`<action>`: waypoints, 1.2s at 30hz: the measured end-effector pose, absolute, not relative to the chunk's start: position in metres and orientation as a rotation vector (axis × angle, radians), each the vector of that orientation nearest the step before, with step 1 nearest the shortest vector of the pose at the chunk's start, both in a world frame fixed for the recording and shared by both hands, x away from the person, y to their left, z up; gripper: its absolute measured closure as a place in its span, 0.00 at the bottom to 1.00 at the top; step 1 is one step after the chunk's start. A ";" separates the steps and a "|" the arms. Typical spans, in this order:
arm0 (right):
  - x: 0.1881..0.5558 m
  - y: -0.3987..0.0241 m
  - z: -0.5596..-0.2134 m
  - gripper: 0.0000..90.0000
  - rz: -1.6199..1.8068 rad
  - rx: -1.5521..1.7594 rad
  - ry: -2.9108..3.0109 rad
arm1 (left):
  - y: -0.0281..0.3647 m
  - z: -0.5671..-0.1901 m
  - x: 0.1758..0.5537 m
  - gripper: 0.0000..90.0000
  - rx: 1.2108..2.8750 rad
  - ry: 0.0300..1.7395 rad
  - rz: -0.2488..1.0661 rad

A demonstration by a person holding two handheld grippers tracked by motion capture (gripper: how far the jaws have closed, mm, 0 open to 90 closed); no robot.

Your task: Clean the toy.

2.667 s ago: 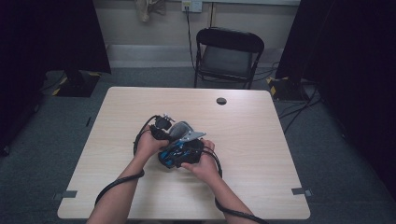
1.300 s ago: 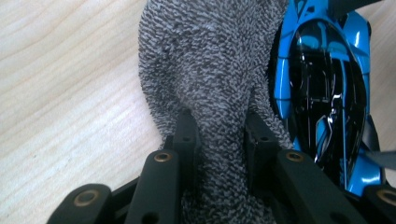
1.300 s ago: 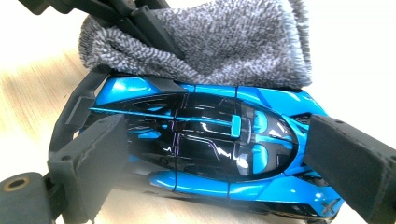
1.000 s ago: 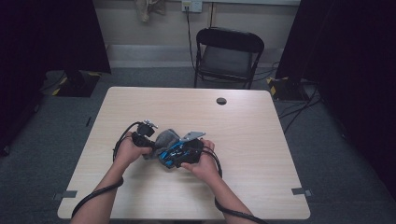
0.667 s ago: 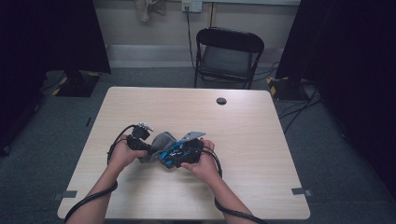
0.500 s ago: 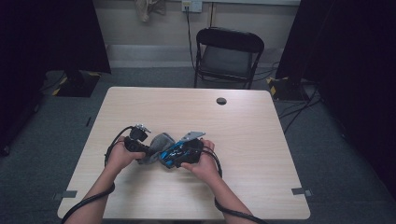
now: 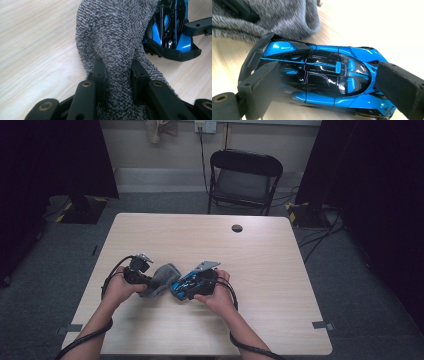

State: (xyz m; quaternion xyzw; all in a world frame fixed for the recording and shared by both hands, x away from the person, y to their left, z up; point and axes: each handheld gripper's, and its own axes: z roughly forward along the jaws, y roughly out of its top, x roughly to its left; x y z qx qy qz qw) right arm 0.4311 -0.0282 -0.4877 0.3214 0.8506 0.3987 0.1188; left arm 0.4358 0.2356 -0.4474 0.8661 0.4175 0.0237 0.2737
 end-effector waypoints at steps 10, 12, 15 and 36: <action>0.431 -0.028 -0.488 0.07 1.170 0.940 2.485 | 0.234 -0.429 0.445 0.78 2.298 1.126 0.138; 0.431 -0.028 -0.488 0.07 1.168 0.941 2.486 | 0.230 -0.427 0.449 0.78 2.295 1.124 0.146; 0.431 -0.028 -0.488 0.07 1.164 0.941 2.488 | 0.223 -0.426 0.456 0.78 2.286 1.126 0.150; 0.431 -0.029 -0.488 0.07 1.170 0.938 2.487 | 0.166 -0.438 0.503 0.78 2.301 1.109 0.195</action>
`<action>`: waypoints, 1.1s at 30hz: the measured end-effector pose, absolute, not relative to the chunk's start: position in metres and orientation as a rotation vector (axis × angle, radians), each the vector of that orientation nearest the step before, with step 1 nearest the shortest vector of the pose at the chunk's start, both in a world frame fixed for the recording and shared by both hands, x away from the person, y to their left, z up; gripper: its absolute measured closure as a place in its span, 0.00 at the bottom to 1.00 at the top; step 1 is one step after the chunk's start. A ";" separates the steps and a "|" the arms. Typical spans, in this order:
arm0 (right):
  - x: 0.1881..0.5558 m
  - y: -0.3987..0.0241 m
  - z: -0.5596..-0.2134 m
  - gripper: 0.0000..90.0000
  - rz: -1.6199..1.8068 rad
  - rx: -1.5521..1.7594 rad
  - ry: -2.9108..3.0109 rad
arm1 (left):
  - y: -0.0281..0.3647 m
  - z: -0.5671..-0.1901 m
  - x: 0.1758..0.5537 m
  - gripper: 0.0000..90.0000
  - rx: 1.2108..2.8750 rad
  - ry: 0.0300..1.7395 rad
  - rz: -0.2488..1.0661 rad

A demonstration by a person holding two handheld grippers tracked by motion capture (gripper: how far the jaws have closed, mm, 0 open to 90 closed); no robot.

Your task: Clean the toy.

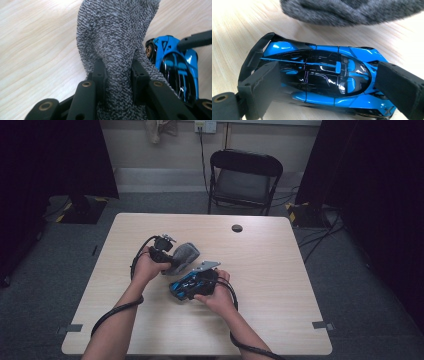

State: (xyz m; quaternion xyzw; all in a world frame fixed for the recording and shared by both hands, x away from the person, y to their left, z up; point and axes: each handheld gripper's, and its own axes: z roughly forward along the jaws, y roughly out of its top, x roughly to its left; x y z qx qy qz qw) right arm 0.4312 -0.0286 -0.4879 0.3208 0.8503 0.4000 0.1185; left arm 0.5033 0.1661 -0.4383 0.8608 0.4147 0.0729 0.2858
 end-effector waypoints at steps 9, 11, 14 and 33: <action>0.431 -0.029 -0.488 0.07 1.171 0.941 2.484 | 0.144 -0.455 0.515 0.78 2.332 1.106 0.177; 0.431 -0.029 -0.488 0.07 1.171 0.940 2.485 | 0.140 -0.459 0.516 0.78 2.344 1.103 0.172; 0.431 -0.029 -0.488 0.07 1.173 0.940 2.484 | 0.134 -0.467 0.515 0.78 2.357 1.095 0.156; 0.432 -0.028 -0.487 0.07 1.158 0.940 2.495 | 0.136 -0.466 0.507 0.79 2.381 1.075 0.120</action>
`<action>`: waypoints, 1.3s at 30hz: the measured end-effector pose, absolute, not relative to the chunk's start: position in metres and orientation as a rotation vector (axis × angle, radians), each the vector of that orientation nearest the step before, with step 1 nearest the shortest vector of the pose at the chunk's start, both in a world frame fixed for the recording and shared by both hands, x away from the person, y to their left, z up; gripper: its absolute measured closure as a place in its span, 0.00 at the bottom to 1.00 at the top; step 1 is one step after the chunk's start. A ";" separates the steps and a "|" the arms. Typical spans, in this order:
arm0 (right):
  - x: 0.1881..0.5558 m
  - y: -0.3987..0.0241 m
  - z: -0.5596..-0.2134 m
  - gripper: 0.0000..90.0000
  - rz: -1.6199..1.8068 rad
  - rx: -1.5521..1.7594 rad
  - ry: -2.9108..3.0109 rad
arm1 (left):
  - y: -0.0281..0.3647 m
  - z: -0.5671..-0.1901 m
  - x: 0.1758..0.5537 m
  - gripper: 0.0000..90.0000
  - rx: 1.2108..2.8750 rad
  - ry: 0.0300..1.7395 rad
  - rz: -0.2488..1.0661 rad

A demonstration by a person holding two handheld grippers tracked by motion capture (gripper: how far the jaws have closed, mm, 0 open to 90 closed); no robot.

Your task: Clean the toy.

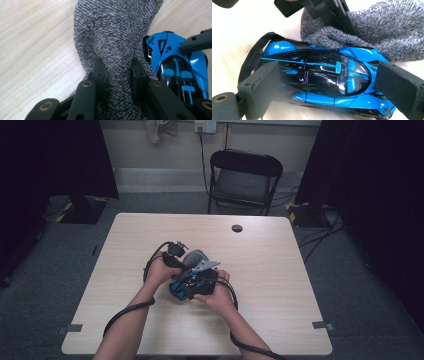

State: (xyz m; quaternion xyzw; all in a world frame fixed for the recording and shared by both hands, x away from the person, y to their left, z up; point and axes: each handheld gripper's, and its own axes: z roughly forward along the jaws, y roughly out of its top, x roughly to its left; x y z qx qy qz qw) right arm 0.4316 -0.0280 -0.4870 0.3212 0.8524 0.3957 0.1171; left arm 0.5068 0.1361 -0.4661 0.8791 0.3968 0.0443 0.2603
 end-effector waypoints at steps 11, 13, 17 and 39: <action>0.432 -0.028 -0.487 0.07 1.159 0.940 2.495 | 0.150 -0.464 0.498 0.79 2.387 1.096 0.084; 0.432 -0.028 -0.487 0.07 1.154 0.941 2.500 | 0.153 -0.464 0.496 0.79 2.391 1.098 0.082; 0.432 -0.028 -0.486 0.07 1.151 0.939 2.503 | 0.158 -0.464 0.491 0.79 2.391 1.096 0.088; 0.432 -0.027 -0.486 0.07 1.148 0.938 2.506 | 0.179 -0.464 0.475 0.78 2.361 1.120 0.074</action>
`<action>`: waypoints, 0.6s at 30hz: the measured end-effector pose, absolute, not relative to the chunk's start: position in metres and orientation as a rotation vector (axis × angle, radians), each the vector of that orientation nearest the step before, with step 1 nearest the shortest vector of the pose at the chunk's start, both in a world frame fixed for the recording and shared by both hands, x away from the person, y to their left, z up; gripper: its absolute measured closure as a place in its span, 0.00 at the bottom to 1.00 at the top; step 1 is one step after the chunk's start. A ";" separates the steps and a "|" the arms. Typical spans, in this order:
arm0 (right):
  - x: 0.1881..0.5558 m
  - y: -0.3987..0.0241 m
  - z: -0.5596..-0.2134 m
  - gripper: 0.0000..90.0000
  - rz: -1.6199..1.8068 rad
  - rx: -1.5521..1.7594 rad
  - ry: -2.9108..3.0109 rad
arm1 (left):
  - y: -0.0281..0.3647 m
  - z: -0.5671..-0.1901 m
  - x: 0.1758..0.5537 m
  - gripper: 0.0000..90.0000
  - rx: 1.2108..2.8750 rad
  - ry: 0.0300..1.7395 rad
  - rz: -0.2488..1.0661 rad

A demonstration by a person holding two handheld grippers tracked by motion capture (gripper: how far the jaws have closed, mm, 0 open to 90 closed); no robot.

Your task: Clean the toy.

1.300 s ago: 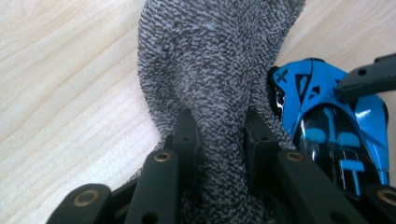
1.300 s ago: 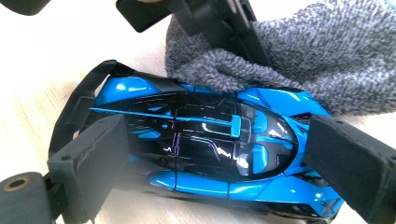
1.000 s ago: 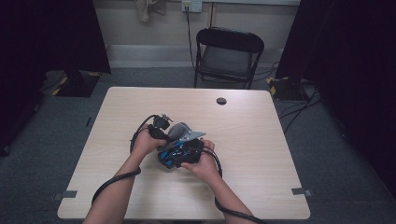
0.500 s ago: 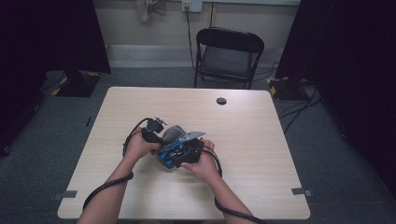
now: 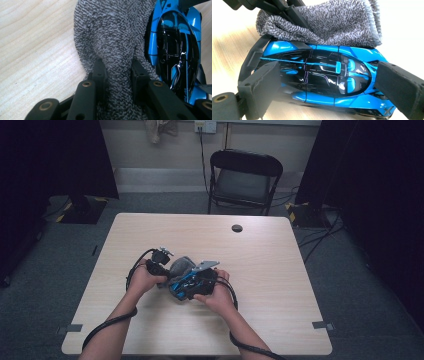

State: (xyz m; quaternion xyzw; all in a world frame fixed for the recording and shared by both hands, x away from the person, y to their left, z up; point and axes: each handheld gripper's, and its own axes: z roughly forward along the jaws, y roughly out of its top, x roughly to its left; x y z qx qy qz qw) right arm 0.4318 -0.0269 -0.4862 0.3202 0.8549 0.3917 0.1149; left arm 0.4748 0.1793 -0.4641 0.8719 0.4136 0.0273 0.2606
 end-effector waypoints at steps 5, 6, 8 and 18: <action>0.432 -0.027 -0.486 0.07 1.143 0.940 2.509 | 0.182 -0.464 0.473 0.78 2.364 1.119 0.070; 0.432 -0.027 -0.486 0.07 1.143 0.940 2.509 | 0.183 -0.464 0.472 0.78 2.365 1.118 0.070; 0.432 -0.027 -0.486 0.07 1.144 0.939 2.509 | 0.184 -0.464 0.471 0.78 2.366 1.119 0.066; 0.432 -0.027 -0.486 0.07 1.143 0.939 2.511 | 0.193 -0.463 0.464 0.78 2.357 1.128 0.061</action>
